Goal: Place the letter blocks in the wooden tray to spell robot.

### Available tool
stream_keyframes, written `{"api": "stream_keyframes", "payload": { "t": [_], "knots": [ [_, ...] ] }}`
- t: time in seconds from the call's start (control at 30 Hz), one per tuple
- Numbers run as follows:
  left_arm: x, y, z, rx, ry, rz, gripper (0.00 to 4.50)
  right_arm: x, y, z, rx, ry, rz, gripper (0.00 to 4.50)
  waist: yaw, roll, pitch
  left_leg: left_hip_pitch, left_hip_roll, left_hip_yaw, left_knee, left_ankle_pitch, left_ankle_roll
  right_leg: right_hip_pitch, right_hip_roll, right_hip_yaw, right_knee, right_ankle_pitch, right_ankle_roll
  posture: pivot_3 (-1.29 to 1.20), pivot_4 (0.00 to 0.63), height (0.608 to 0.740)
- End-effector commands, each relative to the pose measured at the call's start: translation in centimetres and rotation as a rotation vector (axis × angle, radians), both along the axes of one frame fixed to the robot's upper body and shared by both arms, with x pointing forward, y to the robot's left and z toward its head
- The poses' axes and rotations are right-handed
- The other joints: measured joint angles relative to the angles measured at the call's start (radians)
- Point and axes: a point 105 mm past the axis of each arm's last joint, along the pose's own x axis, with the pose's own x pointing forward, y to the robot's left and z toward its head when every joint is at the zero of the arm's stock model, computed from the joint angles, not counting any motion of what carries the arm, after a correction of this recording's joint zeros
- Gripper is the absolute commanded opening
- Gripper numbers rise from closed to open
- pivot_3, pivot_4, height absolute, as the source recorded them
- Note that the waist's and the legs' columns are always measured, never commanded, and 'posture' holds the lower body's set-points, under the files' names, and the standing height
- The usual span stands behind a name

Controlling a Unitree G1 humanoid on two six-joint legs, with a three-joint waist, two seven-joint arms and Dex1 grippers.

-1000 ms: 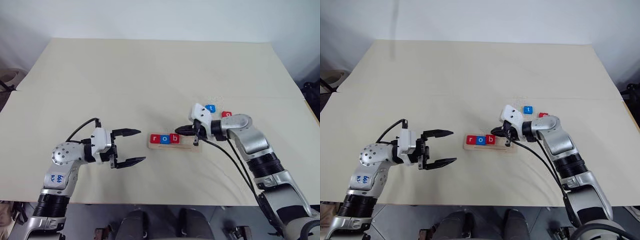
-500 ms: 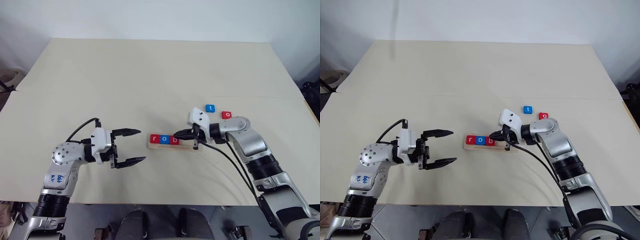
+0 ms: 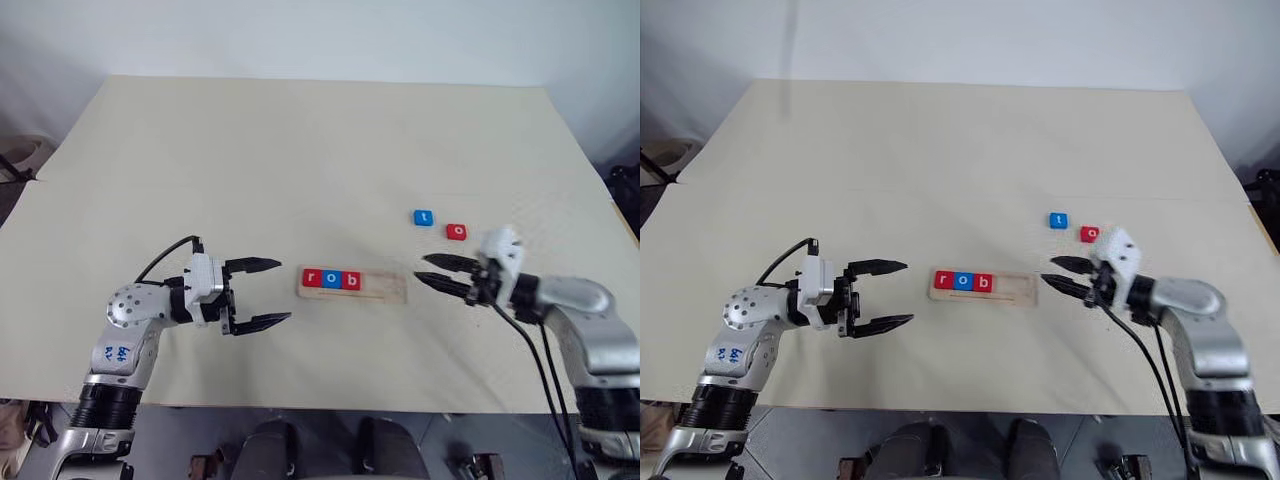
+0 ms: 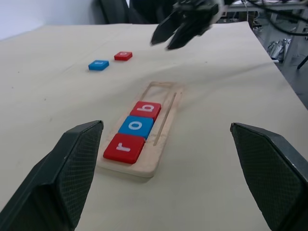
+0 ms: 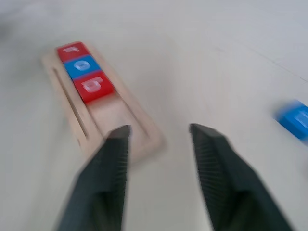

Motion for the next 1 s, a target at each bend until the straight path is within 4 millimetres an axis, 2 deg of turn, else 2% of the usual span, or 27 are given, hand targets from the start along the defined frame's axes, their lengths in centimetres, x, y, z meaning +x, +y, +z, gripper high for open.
{"api": "stream_keyframes", "payload": {
  "t": [0.03, 0.13, 0.3, 0.43, 0.53, 0.7, 0.87, 1.0],
  "knots": [
    [0.3, 0.2, 0.5, -0.044, -0.009, 0.016, 4.50, -1.8, -3.3, 1.3, 0.056, -0.124, -0.188, 3.39, 0.000, 0.000, 0.000, 0.000, 0.000, 0.000, 0.000, 0.000, 0.000, 0.000, 0.000, 0.000, 0.000, 0.000, 0.000, 0.00, 0.150, 0.740],
    [0.6, 0.1, 0.4, -0.054, 0.002, 0.018, 4.50, -3.9, -5.5, -0.2, 0.062, -0.136, -0.336, 4.41, 0.004, 0.000, 0.000, 0.001, 0.000, 0.000, 0.000, 0.000, 0.000, 0.000, 0.000, 0.001, 0.000, 0.000, 0.000, 0.00, 0.150, 0.740],
    [1.3, -0.2, 0.6, -0.047, -0.011, 0.007, 4.50, -5.8, -7.0, -1.8, 0.080, -0.127, -0.460, 4.46, -0.001, 0.000, 0.000, 0.002, 0.000, 0.002, 0.000, 0.000, 0.000, 0.001, 0.000, 0.003, 0.001, 0.000, 0.000, 0.00, 0.150, 0.740],
    [1.7, -0.3, 1.0, -0.038, -0.030, -0.002, 4.50, -5.6, -6.9, -2.0, 0.069, -0.124, -0.460, 4.46, -0.006, 0.001, -0.001, 0.003, 0.000, 0.002, 0.000, 0.000, 0.000, 0.000, 0.000, 0.003, 0.001, 0.000, 0.000, 0.00, 0.150, 0.740],
    [1.7, -0.3, 1.2, -0.032, -0.039, -0.008, 4.50, -4.6, -6.3, -1.7, 0.066, -0.119, -0.441, 4.46, -0.005, 0.001, -0.001, 0.003, 0.000, 0.002, 0.000, 0.000, 0.000, 0.000, 0.000, 0.003, 0.001, 0.000, 0.000, 0.00, 0.150, 0.740],
    [1.6, -0.4, 1.3, -0.025, -0.046, -0.013, 4.50, -1.6, -5.1, 0.2, 0.090, -0.107, -0.438, 4.46, -0.005, 0.001, -0.001, 0.003, 0.000, 0.001, 0.000, 0.000, 0.000, 0.000, 0.000, 0.003, 0.002, 0.000, 0.000, 0.00, 0.150, 0.740],
    [1.3, -0.5, 1.2, -0.023, -0.053, -0.011, 4.50, 2.8, -3.5, 1.3, 0.059, 0.009, -0.478, 4.46, -0.005, 0.001, -0.001, 0.002, 0.000, 0.001, 0.000, 0.000, 0.000, 0.000, 0.000, 0.003, 0.002, 0.000, 0.000, 0.00, 0.150, 0.740],
    [1.1, -0.9, 1.2, -0.026, -0.057, -0.016, 4.50, 5.6, -3.5, 1.8, 0.078, 0.063, -0.569, 4.46, -0.001, 0.001, -0.001, 0.001, 0.000, 0.000, 0.000, 0.000, 0.000, 0.000, 0.000, 0.002, 0.002, 0.000, 0.000, 0.00, 0.150, 0.740]
  ]
}}
